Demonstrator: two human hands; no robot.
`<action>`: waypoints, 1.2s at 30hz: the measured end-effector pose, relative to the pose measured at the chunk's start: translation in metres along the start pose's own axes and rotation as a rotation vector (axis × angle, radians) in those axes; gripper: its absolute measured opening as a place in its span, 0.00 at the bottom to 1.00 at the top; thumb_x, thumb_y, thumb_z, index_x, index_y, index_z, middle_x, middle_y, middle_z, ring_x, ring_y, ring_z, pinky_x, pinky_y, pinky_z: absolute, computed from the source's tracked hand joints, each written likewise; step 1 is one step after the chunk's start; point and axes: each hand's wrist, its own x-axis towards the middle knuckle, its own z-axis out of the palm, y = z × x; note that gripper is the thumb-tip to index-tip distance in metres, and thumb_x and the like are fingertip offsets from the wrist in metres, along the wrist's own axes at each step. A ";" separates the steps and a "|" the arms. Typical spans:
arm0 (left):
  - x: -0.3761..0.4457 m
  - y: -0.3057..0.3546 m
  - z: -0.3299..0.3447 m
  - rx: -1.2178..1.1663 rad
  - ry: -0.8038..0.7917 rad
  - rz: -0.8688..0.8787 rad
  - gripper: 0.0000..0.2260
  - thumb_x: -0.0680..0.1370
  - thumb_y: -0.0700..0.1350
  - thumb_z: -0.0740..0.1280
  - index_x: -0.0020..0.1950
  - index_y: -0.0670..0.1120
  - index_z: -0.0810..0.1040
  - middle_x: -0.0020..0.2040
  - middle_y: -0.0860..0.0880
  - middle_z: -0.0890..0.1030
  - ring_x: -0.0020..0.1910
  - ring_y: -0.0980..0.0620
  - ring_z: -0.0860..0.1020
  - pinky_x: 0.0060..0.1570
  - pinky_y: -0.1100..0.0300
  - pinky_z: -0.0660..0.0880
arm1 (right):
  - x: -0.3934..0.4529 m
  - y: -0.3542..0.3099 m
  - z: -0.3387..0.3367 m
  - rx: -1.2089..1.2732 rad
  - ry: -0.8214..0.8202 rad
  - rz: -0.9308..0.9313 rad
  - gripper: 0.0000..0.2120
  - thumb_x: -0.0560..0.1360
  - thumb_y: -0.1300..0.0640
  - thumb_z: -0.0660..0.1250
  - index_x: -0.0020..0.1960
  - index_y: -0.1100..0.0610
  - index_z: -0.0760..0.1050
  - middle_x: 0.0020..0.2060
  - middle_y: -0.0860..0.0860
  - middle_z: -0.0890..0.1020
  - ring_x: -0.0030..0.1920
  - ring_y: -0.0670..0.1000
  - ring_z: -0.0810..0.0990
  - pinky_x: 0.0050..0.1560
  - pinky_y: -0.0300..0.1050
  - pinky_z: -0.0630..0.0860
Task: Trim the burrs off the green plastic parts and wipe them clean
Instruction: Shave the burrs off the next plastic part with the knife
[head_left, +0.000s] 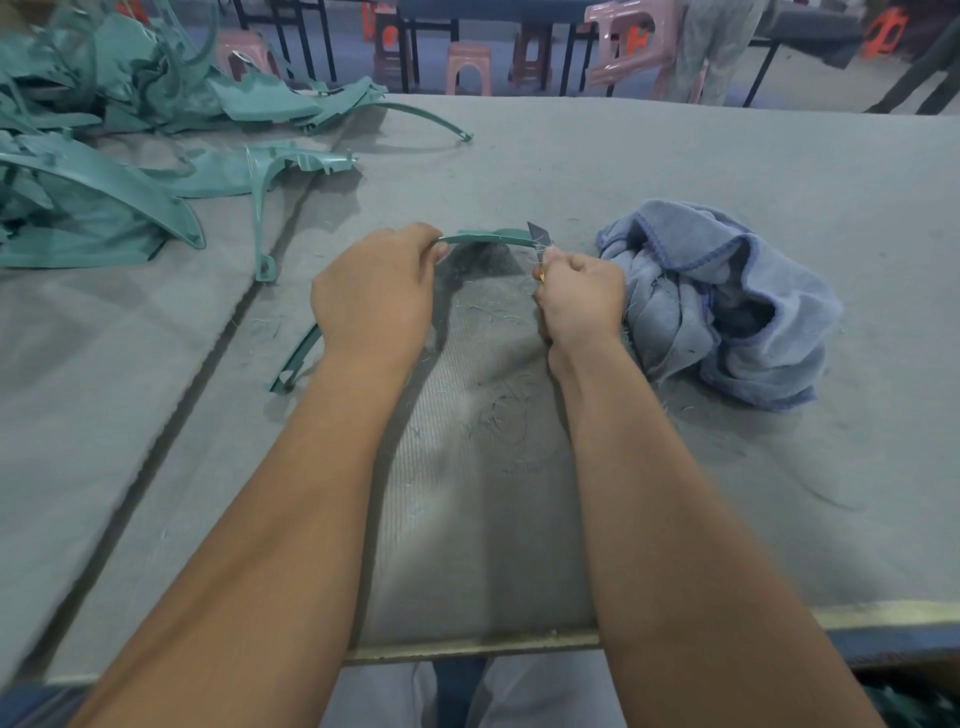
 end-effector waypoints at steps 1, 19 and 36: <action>0.000 0.000 0.000 0.001 -0.002 -0.002 0.14 0.83 0.54 0.55 0.58 0.52 0.78 0.48 0.46 0.80 0.47 0.42 0.77 0.35 0.55 0.63 | -0.001 0.000 0.000 0.006 -0.003 0.004 0.18 0.78 0.57 0.62 0.29 0.53 0.67 0.23 0.50 0.63 0.25 0.48 0.59 0.28 0.41 0.55; -0.002 0.008 0.009 -0.075 0.014 0.066 0.15 0.83 0.55 0.58 0.64 0.50 0.76 0.52 0.44 0.82 0.51 0.39 0.79 0.41 0.51 0.71 | -0.003 -0.006 0.001 0.104 0.097 0.038 0.21 0.79 0.57 0.61 0.28 0.52 0.61 0.24 0.50 0.63 0.28 0.49 0.59 0.29 0.42 0.56; 0.000 0.008 0.010 -0.078 -0.012 0.020 0.18 0.81 0.56 0.60 0.48 0.41 0.77 0.39 0.41 0.80 0.39 0.39 0.75 0.34 0.53 0.64 | -0.009 -0.001 0.005 -0.093 0.059 -0.050 0.21 0.79 0.56 0.61 0.28 0.52 0.62 0.25 0.52 0.65 0.33 0.52 0.63 0.36 0.47 0.62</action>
